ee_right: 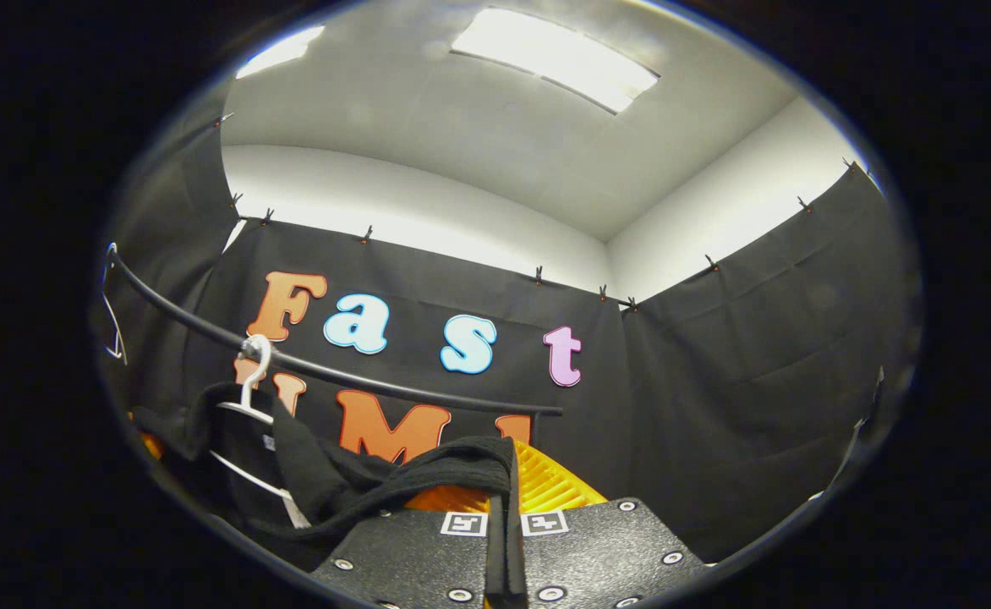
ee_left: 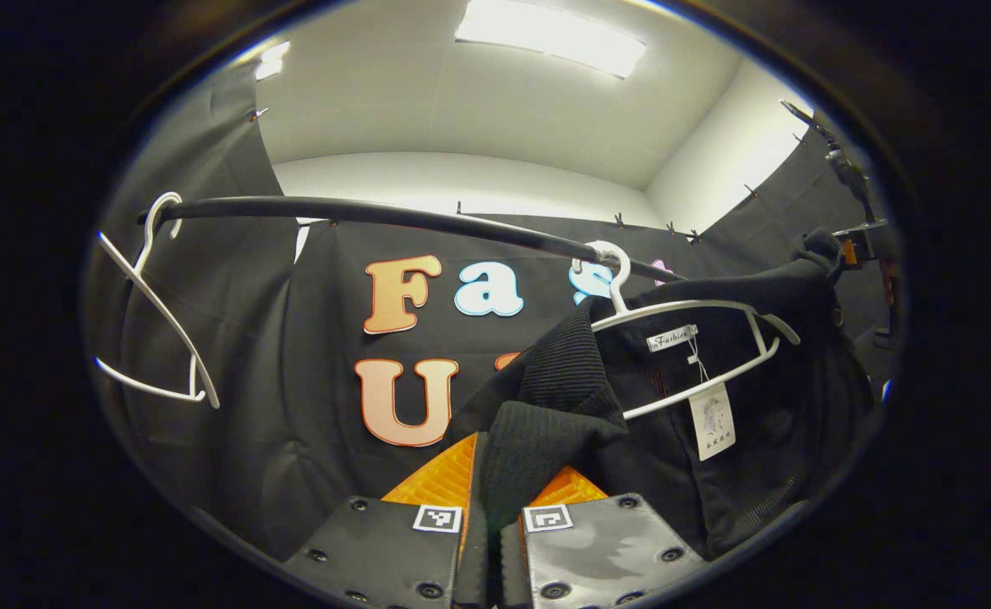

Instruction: Grasp the clothes on the hanger with both hands and then place them into the laundry hamper below.

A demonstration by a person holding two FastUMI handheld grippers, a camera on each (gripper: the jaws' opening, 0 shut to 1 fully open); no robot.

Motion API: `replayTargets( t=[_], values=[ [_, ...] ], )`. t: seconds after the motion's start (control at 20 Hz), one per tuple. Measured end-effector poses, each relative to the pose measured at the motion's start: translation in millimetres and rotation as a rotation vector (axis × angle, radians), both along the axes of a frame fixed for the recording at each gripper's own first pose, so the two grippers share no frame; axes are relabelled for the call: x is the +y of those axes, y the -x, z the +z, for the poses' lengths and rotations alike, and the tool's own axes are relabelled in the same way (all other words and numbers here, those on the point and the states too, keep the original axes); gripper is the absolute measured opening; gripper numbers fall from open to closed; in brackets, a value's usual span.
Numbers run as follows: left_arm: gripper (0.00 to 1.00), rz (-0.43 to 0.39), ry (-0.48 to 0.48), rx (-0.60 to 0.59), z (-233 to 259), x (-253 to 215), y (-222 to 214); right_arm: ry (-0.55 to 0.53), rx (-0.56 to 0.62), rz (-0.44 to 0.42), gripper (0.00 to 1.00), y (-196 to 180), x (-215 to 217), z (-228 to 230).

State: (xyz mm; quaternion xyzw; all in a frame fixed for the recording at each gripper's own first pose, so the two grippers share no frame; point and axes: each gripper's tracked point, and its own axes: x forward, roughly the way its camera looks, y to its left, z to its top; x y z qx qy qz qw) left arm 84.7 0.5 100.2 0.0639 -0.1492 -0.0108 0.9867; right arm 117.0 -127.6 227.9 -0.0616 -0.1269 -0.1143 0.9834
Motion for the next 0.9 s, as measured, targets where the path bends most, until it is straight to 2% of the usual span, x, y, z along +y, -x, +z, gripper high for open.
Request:
replayTargets(
  t=[0.1,0.25,0.35,0.5,0.65,0.7,0.75,0.9],
  values=[
    [0.16,0.003,0.0,-0.008,4,4,4,-0.009,0.024,0.007,0.0,-22,-9,-2],
    [0.13,-0.007,0.029,-0.044,18,8,6,-0.03,0.086,0.023,0.0,-60,-19,-22],
    [0.13,-0.009,0.055,-0.07,30,11,8,-0.066,0.169,0.045,0.01,-84,-25,-55],
    [0.13,-0.006,0.048,-0.086,37,12,10,-0.142,0.304,0.059,0.0,-107,-35,-128],
    [0.13,-0.013,0.05,-0.079,34,14,9,-0.243,0.398,0.116,0.0,-106,-16,-194],
    [0.16,-0.02,0.054,-0.076,33,14,8,-0.264,0.425,0.13,0.0,-105,-8,-213],
    [0.13,-0.027,0.058,-0.065,30,12,4,-0.276,0.453,0.144,0.0,-103,0,-232],
    [0.13,-0.019,0.075,-0.049,25,19,-1,-0.299,0.463,0.182,0.0,-89,29,-262]
  ],
)
